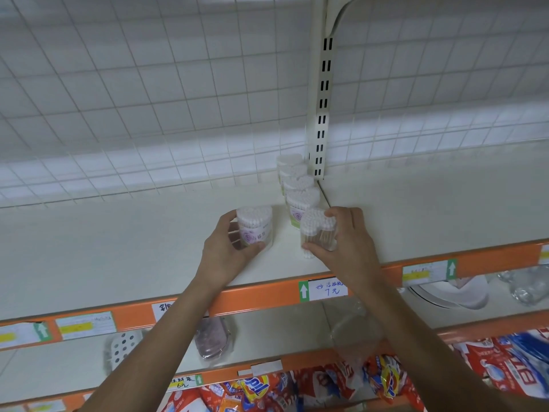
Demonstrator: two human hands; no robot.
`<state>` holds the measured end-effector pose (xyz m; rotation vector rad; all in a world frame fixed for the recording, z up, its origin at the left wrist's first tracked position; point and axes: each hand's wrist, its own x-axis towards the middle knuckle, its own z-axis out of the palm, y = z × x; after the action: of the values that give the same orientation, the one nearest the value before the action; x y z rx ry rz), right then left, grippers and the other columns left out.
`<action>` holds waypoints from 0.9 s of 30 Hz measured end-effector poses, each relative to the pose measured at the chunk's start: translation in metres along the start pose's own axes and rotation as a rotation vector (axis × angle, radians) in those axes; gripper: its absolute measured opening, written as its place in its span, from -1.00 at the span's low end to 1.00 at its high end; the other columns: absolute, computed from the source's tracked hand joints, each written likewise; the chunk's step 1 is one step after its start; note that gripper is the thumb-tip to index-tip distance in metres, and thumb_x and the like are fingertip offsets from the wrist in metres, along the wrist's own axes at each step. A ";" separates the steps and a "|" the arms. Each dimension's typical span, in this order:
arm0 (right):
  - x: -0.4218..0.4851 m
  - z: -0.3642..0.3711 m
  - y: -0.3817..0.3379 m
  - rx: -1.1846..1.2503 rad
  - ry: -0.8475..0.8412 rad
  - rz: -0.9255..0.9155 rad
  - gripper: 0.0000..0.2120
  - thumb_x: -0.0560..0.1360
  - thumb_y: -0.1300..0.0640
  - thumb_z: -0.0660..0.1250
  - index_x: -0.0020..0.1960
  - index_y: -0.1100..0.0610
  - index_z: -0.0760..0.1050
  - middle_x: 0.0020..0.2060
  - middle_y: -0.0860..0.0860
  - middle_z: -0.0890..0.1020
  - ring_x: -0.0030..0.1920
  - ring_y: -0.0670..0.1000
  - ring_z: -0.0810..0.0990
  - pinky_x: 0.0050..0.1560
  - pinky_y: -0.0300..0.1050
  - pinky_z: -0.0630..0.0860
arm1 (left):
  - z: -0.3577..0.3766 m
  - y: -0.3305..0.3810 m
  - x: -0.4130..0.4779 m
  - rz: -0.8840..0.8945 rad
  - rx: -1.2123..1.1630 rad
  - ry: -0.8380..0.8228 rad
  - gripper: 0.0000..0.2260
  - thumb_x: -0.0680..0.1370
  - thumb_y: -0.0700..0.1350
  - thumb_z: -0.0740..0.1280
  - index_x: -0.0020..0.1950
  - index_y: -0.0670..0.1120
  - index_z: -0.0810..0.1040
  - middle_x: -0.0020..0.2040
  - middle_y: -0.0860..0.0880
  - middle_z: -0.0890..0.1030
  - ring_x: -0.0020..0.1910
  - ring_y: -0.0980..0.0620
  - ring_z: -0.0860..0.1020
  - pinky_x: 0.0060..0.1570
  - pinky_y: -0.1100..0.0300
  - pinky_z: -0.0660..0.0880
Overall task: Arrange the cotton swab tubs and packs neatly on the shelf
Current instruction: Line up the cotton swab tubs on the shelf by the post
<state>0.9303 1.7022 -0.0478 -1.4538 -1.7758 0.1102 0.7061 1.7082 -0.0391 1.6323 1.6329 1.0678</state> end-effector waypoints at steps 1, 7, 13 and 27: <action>0.000 0.000 0.000 -0.007 0.004 -0.006 -0.37 0.23 -0.03 0.58 0.17 0.18 0.42 0.09 0.08 0.43 -0.09 0.04 0.51 -0.20 -0.19 0.42 | 0.000 0.000 0.000 -0.001 0.000 0.002 -0.38 0.37 -0.07 0.53 0.35 0.06 0.33 0.07 0.13 0.52 -0.10 0.30 0.51 -0.16 0.53 0.36; -0.003 -0.002 0.002 -0.023 0.015 -0.019 -0.39 0.25 -0.05 0.56 0.18 0.15 0.43 0.09 0.08 0.45 -0.16 0.07 0.54 -0.24 -0.16 0.46 | 0.001 0.001 -0.001 0.004 0.007 0.015 -0.37 0.37 -0.07 0.53 0.36 0.05 0.33 0.07 0.12 0.52 -0.06 0.16 0.54 -0.11 0.46 0.38; -0.002 -0.002 0.002 -0.037 0.020 -0.017 -0.42 0.27 -0.06 0.55 0.18 0.15 0.44 0.09 0.08 0.45 -0.18 0.08 0.55 -0.25 -0.13 0.49 | 0.000 0.001 -0.002 -0.001 0.003 0.010 -0.37 0.37 -0.08 0.53 0.37 0.05 0.32 0.07 0.12 0.51 -0.08 0.21 0.53 -0.10 0.46 0.38; -0.003 0.002 0.002 -0.007 0.033 -0.049 -0.44 0.28 -0.03 0.55 0.16 0.18 0.44 0.06 0.09 0.46 -0.16 0.06 0.53 -0.24 -0.16 0.47 | 0.000 0.002 -0.004 -0.005 0.005 0.011 -0.36 0.38 -0.08 0.52 0.38 0.04 0.31 0.07 0.12 0.50 -0.10 0.22 0.51 -0.14 0.50 0.35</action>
<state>0.9306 1.7018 -0.0520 -1.4077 -1.7852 0.0545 0.7070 1.7045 -0.0378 1.6275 1.6472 1.0722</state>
